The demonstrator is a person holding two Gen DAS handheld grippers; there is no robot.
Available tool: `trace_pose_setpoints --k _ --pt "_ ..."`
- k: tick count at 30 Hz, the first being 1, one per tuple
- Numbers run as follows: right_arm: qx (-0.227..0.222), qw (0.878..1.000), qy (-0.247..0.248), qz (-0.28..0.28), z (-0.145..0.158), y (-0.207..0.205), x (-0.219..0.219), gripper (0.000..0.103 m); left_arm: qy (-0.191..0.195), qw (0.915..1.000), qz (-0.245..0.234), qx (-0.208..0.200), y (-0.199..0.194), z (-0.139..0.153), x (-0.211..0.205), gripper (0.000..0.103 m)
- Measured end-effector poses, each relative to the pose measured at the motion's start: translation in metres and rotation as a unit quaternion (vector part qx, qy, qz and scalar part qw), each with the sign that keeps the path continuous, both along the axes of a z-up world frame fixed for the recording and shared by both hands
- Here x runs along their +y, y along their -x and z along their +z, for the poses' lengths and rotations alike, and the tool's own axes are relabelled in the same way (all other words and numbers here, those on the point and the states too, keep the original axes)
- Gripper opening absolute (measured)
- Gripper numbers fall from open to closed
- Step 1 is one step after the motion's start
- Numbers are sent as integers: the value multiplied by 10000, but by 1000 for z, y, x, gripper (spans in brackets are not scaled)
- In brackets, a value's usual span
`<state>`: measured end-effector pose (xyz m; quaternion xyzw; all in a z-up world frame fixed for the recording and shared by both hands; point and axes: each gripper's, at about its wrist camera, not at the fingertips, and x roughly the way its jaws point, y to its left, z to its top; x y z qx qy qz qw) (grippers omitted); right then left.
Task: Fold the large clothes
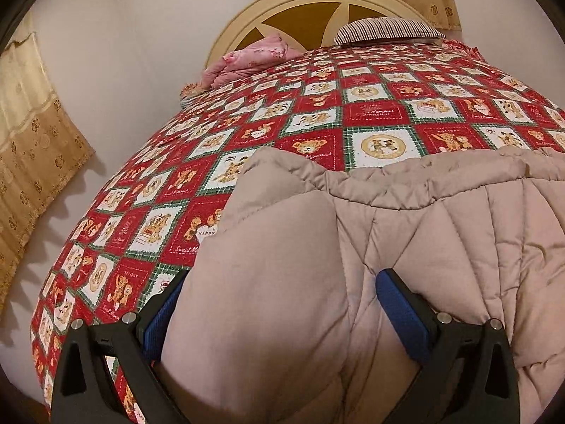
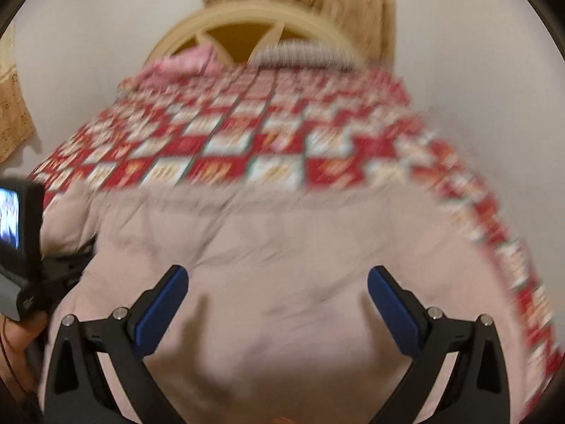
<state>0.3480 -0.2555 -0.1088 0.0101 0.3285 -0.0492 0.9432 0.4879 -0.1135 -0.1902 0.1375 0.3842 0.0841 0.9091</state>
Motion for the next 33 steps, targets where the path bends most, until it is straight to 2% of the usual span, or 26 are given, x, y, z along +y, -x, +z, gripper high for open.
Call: trace_pose_setpoints --k 3,5,7,12,17,26,27,29,33 --pt "174 9990 117 -392 -9 -13 -42 103 -26 10000 3 -5 0 0 -1 102" --pt "452 9972 104 -588 -27 -23 -61 103 -44 10000 3 -12 1 0 -1 102" --pt "614 9962 -112 -603 -45 -29 -70 103 -47 9999 49 -135 1 0 -1 102" --pt "548 9962 -281 -620 -60 -32 -77 103 -93 9998 61 -136 1 0 -2 102" --pt "666 9937 -656 -618 -69 -37 -90 103 -114 9998 71 -136 1 -1 -3 102" --pt "890 9926 -422 -713 -66 -41 -85 103 -51 9999 84 -118 1 -1 -2 102" --pt "879 9924 -311 -803 -59 -35 -81 103 -42 9999 88 -131 1 -1 -2 102" --pt "434 9951 -353 -818 -36 -12 -67 103 -27 9999 90 -135 1 -1 -1 102" --pt "-333 9968 -689 -249 -5 26 -24 103 -9 9999 93 -142 2 -1 -1 102"
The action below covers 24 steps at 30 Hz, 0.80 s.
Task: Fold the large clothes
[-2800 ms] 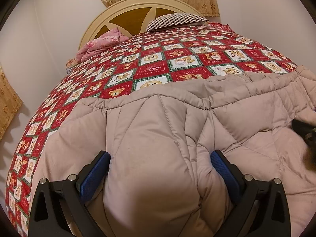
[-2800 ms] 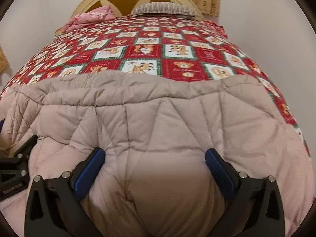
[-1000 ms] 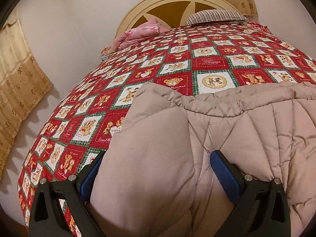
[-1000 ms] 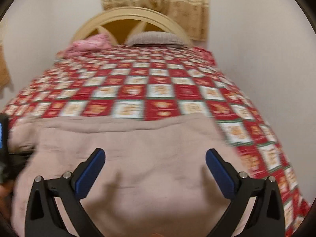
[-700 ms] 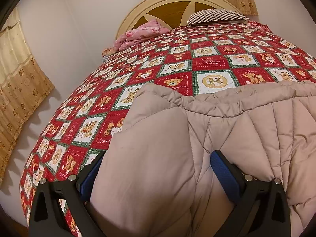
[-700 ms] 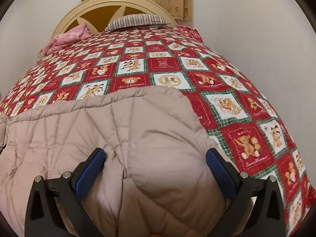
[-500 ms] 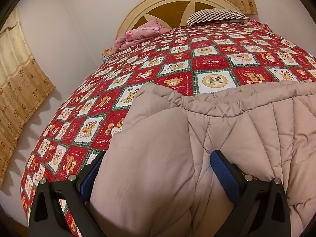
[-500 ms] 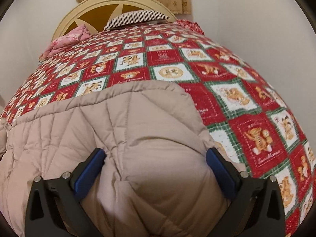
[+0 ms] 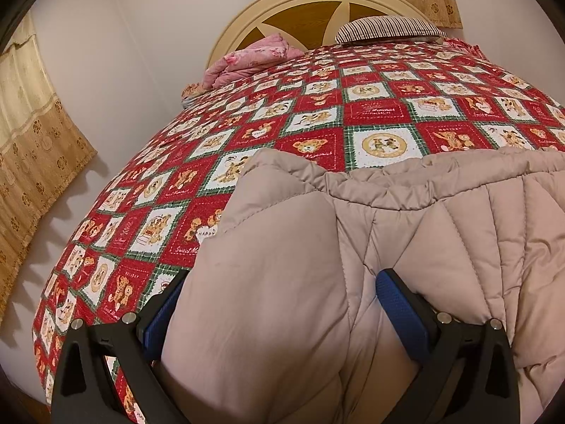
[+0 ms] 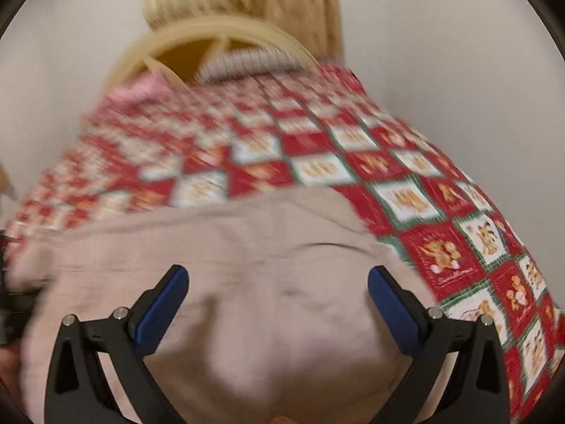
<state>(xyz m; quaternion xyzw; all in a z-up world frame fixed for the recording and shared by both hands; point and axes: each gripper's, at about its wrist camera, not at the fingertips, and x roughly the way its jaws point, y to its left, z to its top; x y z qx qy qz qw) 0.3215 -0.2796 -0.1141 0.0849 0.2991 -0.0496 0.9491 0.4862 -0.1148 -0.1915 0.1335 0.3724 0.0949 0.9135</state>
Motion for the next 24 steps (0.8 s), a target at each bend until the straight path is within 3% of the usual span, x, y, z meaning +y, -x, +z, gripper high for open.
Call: trace_pose_setpoints --k 2,4,6,12,15,18,21,24 --pt "-30 9990 -10 453 -3 5 27 103 14 10000 0 2 0 0 0 102" --pt "227 9970 145 720 -17 1 48 103 51 10000 -1 3 0 0 1 102" --pt "536 9950 515 670 -39 -6 59 103 97 10000 -7 -12 1 1 2 102" --pt "677 9944 485 652 -65 -14 52 103 374 9993 -40 41 4 4 10 102" --pt "809 9935 449 665 -69 -19 51 103 888 9958 -118 213 20 15 27 102" --pt "850 9930 509 639 -70 -18 53 103 1418 9895 -200 180 63 39 57 102" --pt "881 9925 592 603 -70 -18 57 103 1540 9870 -459 -93 131 64 93 102" --pt "876 9925 618 594 -69 -17 57 103 1685 9841 -549 -159 193 68 130 102"
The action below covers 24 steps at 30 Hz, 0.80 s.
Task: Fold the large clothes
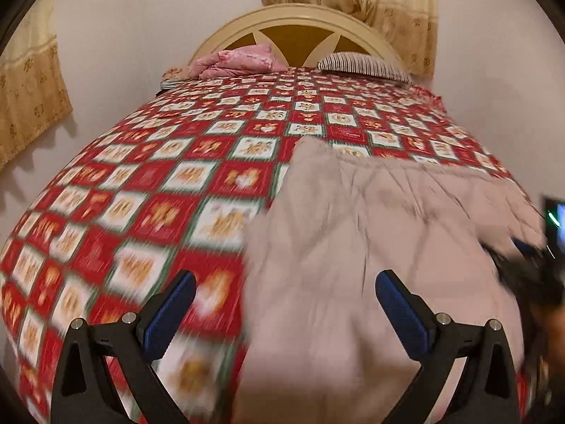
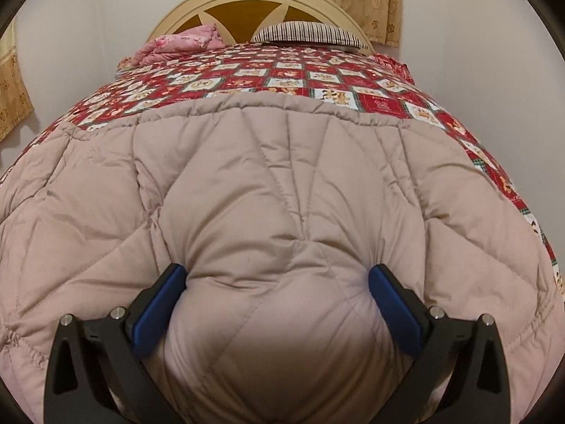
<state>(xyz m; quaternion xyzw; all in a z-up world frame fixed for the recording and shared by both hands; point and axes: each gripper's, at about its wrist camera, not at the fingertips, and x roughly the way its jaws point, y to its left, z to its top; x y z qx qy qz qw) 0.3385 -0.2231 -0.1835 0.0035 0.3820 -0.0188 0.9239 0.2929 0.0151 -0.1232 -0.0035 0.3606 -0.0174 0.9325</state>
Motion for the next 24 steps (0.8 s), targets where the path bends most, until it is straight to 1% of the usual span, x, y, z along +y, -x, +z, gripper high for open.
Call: trace_pose_setpoints --k 2,4,5,6,8,10,12,15,18,20,21,22,23,24 --pt "-19 10000 23 -7 0 2 1 103 102 9999 -18 33 38 -6 17 102" --pt "-31 10000 60 -12 1 1 2 103 256 9996 -40 109 66 -16 25 102" --pt "-40 10000 77 -15 1 1 3 103 438 9989 -64 140 78 -22 28 102" --pt "-47 10000 84 -15 1 1 2 103 719 9970 -108 258 85 -30 27 102" --pt "-54 9999 106 -27 1 1 3 103 1135 9926 -175 400 87 -43 23 102" --pt "-76 9999 114 -39 2 3 5 103 1399 9885 -173 542 81 -56 18 102" --pt "-101 9999 103 -44 2 4 5 103 1719 9834 -160 559 71 -64 14 102" --pt "-136 9999 0 -38 2 6 4 103 1855 9818 66 391 56 -68 15 102" --pt "-152 9999 -28 -31 2 6 2 103 2123 9768 218 191 43 -67 21 102" --pt "-156 9999 -60 -25 2 7 1 103 2162 9756 373 83 32 -66 25 101" --pt "-158 9999 -62 -23 2 7 1 103 2216 9742 412 41 25 -66 26 89" --pt "-158 9999 -63 -24 2 6 0 103 2203 9743 477 40 20 -65 27 73" --pt "-157 9999 -64 -24 2 6 0 103 2188 9745 503 20 15 -62 28 64" --pt "-158 9999 -63 -24 2 7 0 103 2208 9744 428 -40 12 -58 29 47"
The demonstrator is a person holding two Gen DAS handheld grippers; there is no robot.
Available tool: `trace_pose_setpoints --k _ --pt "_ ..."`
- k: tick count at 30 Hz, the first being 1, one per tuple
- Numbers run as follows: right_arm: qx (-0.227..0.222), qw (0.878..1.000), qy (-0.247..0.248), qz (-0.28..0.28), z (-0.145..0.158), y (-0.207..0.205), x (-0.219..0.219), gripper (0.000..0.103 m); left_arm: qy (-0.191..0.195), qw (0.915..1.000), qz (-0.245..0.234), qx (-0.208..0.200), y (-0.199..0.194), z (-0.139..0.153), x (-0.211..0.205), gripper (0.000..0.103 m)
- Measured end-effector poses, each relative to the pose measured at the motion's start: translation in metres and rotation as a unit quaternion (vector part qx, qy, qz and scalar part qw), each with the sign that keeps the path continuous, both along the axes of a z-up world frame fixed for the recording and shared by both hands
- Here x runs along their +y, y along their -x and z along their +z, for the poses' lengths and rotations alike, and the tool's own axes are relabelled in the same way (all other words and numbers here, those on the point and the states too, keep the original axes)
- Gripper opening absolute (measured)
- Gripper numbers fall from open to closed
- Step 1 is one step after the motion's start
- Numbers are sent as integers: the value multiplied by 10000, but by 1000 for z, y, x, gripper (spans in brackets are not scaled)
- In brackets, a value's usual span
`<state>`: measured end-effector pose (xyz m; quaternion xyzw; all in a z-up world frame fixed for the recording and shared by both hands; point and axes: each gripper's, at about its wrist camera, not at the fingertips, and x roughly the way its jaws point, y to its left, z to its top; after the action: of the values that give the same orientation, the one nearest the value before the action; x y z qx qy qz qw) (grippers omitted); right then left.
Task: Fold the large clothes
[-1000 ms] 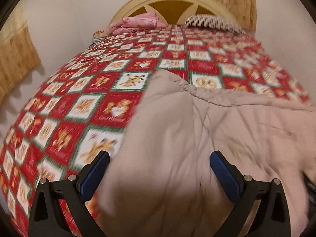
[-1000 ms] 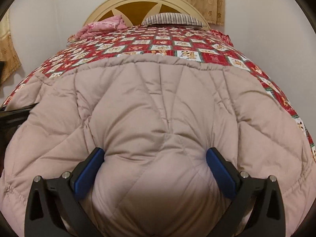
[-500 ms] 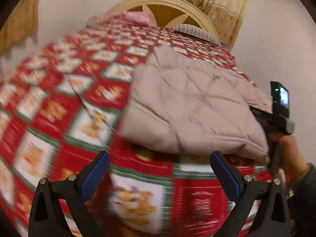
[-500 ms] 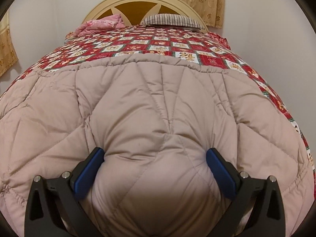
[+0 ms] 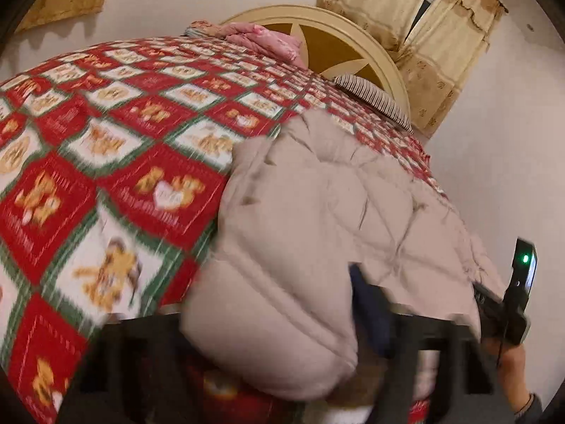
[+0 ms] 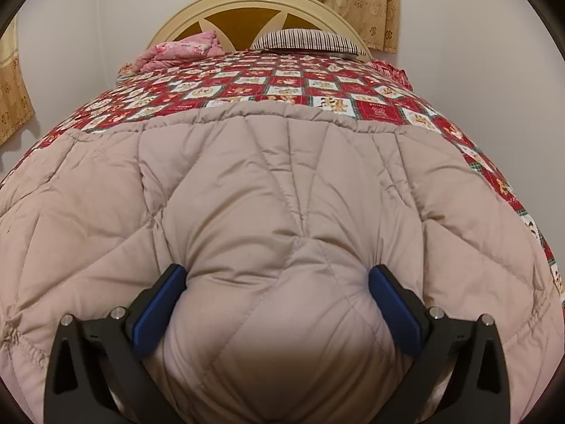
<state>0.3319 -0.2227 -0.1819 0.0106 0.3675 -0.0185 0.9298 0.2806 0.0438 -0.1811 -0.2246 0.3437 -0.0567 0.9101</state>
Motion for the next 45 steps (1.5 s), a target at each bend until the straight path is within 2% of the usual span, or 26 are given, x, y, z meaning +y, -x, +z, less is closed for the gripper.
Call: trace_pose_setpoints --k 1,3,5,7,9,11,14,18,20,21,23,27,28,31,34,37,38,39,41,42,44,45 --pt "-1 10000 -8 2 0 0 0 103 -35 9999 -93 -113 -1 8 -1 37" --pt "-14 10000 -50 12 1 1 -1 103 -218 9986 -196 -434 1 31 -6 30" --pt "-42 9999 -135 33 1 1 -3 103 -414 9949 -316 -866 9 63 -18 28" --pt "-61 9997 -220 56 2 1 -4 103 -683 9865 -485 -1404 20 98 -38 27" --pt "-147 9988 -443 162 6 5 -9 103 -1115 9697 -800 -2020 33 137 -74 26" --pt "-250 9940 -1031 260 17 15 -26 103 -1445 9508 -1142 -2493 43 164 -108 26" --pt "-476 9797 -1934 208 40 34 -64 101 -1806 9196 -1740 -3025 55 186 -167 26" --pt "-1173 9575 -2630 -118 89 63 -140 101 -2351 8754 -2360 -3504 66 174 -248 26" --pt "-1460 9470 -2853 -220 110 72 -173 101 -2723 8477 -2642 -3707 69 153 -291 26" --pt "-1604 9426 -2921 -212 121 77 -187 101 -2880 8365 -2790 -3736 68 142 -308 26" --pt "-1757 9423 -2848 -67 142 82 -207 101 -3234 8130 -3074 -3741 63 113 -342 26" --pt "-1612 9479 -2668 657 164 77 -213 101 -3618 7850 -3560 -3552 52 70 -376 26" --pt "-1447 9471 -2694 978 166 69 -208 101 -3657 7777 -3639 -3592 55 65 -378 26" --pt "-835 9501 -2614 1482 162 44 -191 101 -3739 7625 -3798 -3669 68 57 -380 26" --pt "-263 9458 -2602 1925 152 12 -167 89 -3807 7538 -3849 -3726 77 55 -383 26" --pt "351 9386 -2745 2060 133 -19 -146 88 -3906 7479 -3813 -3777 81 56 -386 27" --pt "506 9408 -2639 2066 128 -25 -137 84 -3948 7481 -3763 -3780 83 57 -387 29" --pt "588 9433 -2534 2062 123 -27 -132 62 -3998 7475 -3723 -3780 85 59 -387 36" --pt "734 9439 -2410 2134 118 -28 -122 26 -4144 7404 -3667 -3815 93 63 -383 43" --pt "729 9462 -2356 2093 118 -23 -123 19 -4177 7366 -3659 -3861 99 65 -378 47" --pt "704 9522 -2240 1952 120 -20 -125 15 -4254 7270 -3616 -3997 113 69 -366 66" --pt "663 9550 -2193 1886 121 -16 -129 13 -4306 7212 -3522 -4129 123 71 -357 86"
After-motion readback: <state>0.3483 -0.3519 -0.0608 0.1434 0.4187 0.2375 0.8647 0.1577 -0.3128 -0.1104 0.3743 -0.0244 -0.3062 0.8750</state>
